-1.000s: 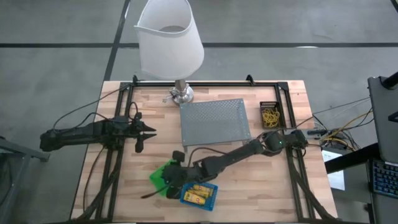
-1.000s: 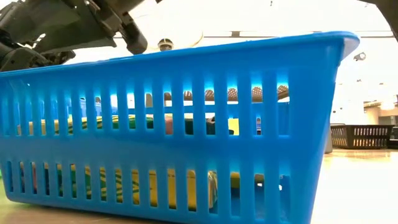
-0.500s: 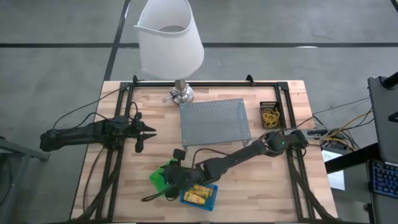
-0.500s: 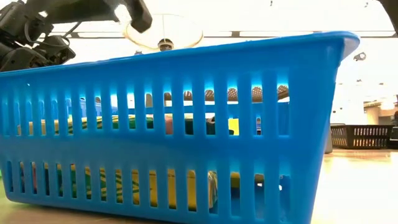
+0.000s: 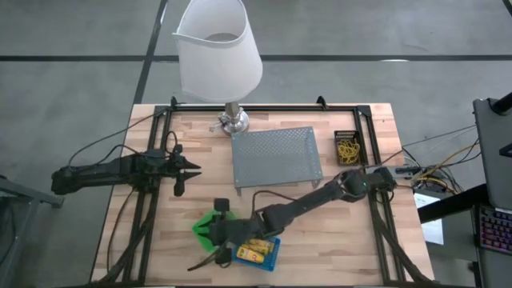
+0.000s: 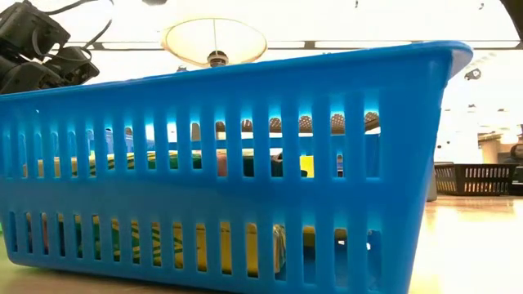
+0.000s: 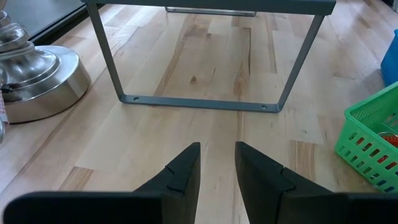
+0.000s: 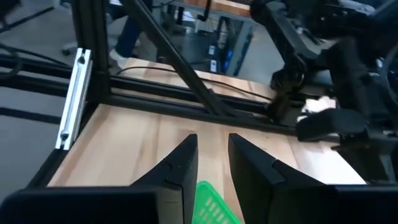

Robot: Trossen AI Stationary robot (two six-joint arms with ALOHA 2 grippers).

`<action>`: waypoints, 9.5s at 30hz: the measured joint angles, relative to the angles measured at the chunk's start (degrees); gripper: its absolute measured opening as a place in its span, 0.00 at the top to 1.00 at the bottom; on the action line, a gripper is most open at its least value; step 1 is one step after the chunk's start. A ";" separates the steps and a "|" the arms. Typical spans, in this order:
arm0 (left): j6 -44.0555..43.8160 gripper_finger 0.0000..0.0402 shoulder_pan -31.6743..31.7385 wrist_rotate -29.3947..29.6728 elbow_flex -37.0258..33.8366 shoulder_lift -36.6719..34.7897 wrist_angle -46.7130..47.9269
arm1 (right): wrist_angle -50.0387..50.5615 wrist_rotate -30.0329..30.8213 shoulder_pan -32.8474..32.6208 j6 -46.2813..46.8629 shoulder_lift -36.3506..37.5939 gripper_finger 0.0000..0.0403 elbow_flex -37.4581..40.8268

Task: Pick & Place Office Desk Supplies
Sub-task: Put the black basket on the shelf

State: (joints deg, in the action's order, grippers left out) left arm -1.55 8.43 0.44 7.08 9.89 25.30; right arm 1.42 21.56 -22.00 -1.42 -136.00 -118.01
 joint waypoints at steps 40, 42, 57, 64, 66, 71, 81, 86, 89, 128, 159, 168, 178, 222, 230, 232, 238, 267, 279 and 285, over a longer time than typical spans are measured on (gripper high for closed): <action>0.00 0.74 0.01 0.00 -0.01 0.24 -0.01 | -10.12 -27.54 10.03 -11.68 13.96 0.80 16.68; 0.00 0.74 0.02 0.00 -0.01 0.39 0.00 | -14.88 -26.85 9.98 -11.70 17.04 0.80 22.81; 0.00 0.74 0.00 -0.01 0.00 0.46 0.00 | -11.35 10.21 4.57 -0.73 51.20 0.80 61.29; -0.01 0.74 0.01 0.00 0.00 0.46 0.00 | -17.21 24.25 -0.79 5.10 65.32 0.76 79.37; 0.00 0.74 0.00 -0.01 0.00 0.46 0.00 | -17.14 26.57 -2.15 6.33 69.17 0.73 83.41; 0.00 0.74 0.00 0.00 0.00 0.46 0.00 | -19.19 26.67 -2.08 5.81 76.08 0.65 87.59; 0.00 0.74 0.00 -0.01 0.00 0.46 0.00 | -19.55 23.44 -1.36 -3.27 75.61 0.58 87.59; 0.00 0.74 0.00 0.00 -0.01 0.46 0.00 | -17.50 24.27 -1.36 -4.83 75.12 0.58 87.61; 0.00 0.74 0.01 0.00 -0.01 0.46 0.00 | -15.54 29.54 -1.40 -6.17 75.51 0.58 87.61; 0.00 0.74 0.02 0.00 -0.01 0.46 0.00 | 88.65 13.60 26.47 33.56 81.54 0.62 45.41; 0.00 0.74 0.00 0.00 -0.01 0.46 0.00 | 65.08 -8.45 66.52 -18.47 74.27 0.65 65.96; 0.00 0.74 0.00 -0.01 0.00 0.46 0.00 | 55.68 -10.89 72.99 -25.72 70.37 0.67 69.48; 0.00 0.74 0.00 -0.02 0.01 0.46 0.00 | 52.59 -12.61 75.58 -28.49 60.43 0.71 70.54; 0.00 0.74 0.01 0.00 0.00 0.46 0.00 | 49.14 -18.15 75.65 -24.00 54.93 0.94 70.94; 0.00 0.74 0.01 0.00 -0.01 0.46 0.00 | 57.53 -20.60 75.66 -13.03 55.01 0.98 70.99; 0.00 0.74 0.02 0.00 -0.01 0.46 0.00 | 58.82 -24.05 75.69 -11.01 55.04 0.98 71.15; 0.00 0.74 0.00 -0.02 0.01 0.46 0.00 | 58.83 -32.04 75.47 -3.39 55.04 0.98 73.09; 0.00 0.74 0.00 -0.01 -0.01 0.46 0.01 | 58.32 -32.07 64.30 2.22 59.49 0.98 73.45; 0.00 0.74 0.02 0.00 -0.01 0.44 0.00 | 58.52 -32.57 57.49 9.65 59.67 0.98 76.05; 0.00 0.74 0.00 0.00 -0.01 0.44 0.00 | 58.48 -34.07 54.46 13.48 60.26 0.98 79.09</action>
State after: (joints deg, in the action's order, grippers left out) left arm -1.54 8.43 0.44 7.07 10.33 25.30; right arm 59.90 -12.51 32.47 12.06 -75.74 -38.91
